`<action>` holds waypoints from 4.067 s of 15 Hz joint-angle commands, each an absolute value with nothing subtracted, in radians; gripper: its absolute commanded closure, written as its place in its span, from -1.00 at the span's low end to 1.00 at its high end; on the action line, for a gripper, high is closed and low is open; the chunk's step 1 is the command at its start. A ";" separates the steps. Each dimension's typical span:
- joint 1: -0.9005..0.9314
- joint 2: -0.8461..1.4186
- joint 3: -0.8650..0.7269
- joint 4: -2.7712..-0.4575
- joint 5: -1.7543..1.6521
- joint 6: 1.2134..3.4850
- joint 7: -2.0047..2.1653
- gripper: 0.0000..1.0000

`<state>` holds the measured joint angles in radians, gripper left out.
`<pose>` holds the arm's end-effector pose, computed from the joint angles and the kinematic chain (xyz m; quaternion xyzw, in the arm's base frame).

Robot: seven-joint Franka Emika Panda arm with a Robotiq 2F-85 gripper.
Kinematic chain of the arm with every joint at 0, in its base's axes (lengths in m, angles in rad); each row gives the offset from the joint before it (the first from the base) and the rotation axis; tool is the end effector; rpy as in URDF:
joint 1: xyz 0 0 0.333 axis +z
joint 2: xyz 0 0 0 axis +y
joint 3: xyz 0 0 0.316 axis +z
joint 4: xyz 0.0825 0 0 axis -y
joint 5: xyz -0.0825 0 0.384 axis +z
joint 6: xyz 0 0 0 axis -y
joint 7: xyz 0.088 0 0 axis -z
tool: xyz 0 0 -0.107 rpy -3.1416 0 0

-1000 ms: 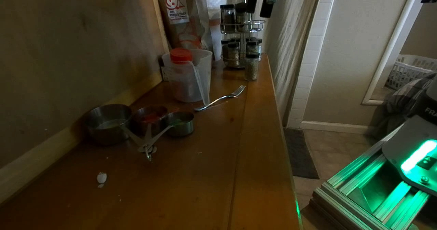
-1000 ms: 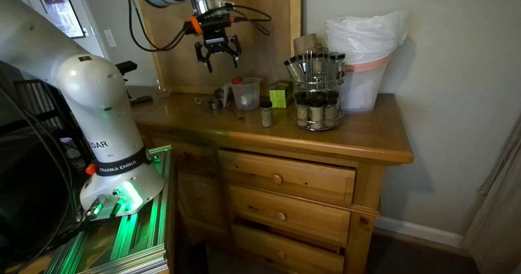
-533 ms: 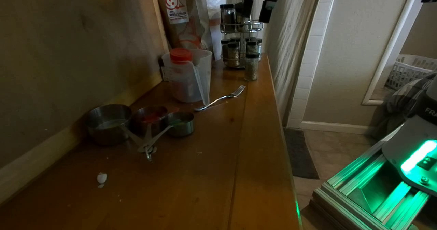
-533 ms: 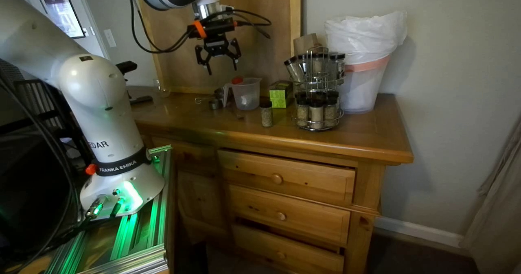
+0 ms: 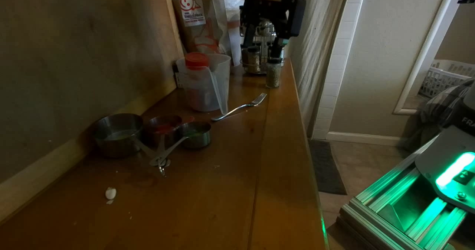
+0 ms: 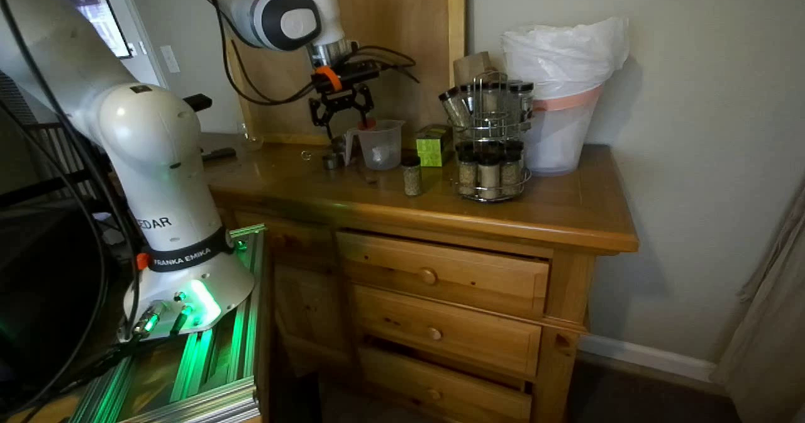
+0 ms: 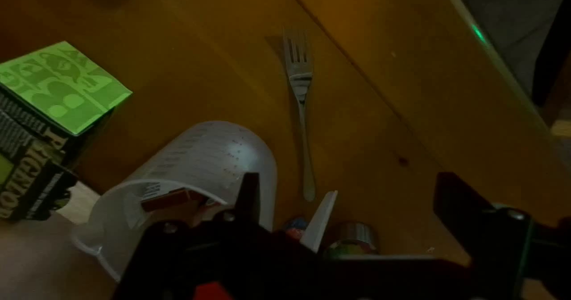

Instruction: Put the spoon inside the jug

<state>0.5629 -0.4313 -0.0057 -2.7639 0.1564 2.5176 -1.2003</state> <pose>0.3264 0.2019 0.3601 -0.6787 -0.7268 -0.1039 0.0207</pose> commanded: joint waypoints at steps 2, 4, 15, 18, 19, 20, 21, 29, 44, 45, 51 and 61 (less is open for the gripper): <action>0.540 -0.381 0.016 -2.762 0.193 2.533 -1.253 -1.00; 0.538 -0.359 0.017 -2.760 0.195 2.542 -1.263 -1.00; 0.518 -0.050 0.025 -2.696 0.592 2.706 -1.811 -1.00; 0.466 -0.012 0.096 -2.657 0.667 2.730 -1.887 -1.00; 0.452 -0.001 0.119 -2.647 0.692 2.733 -1.894 -1.00; 0.438 0.009 0.143 -2.641 0.706 2.740 -1.888 -0.90; 0.423 0.023 0.163 -2.632 0.710 2.742 -1.873 -0.80; 0.318 0.114 0.257 -2.600 0.681 2.793 -1.819 -0.62; 0.267 0.035 0.290 -2.621 0.356 2.655 -1.410 0.97; 0.267 0.002 0.305 -2.627 0.413 2.601 -1.483 0.97; 0.314 -0.170 0.280 -2.686 0.506 2.327 -1.746 0.97; 0.373 -0.314 0.198 -2.712 0.567 2.062 -2.061 0.97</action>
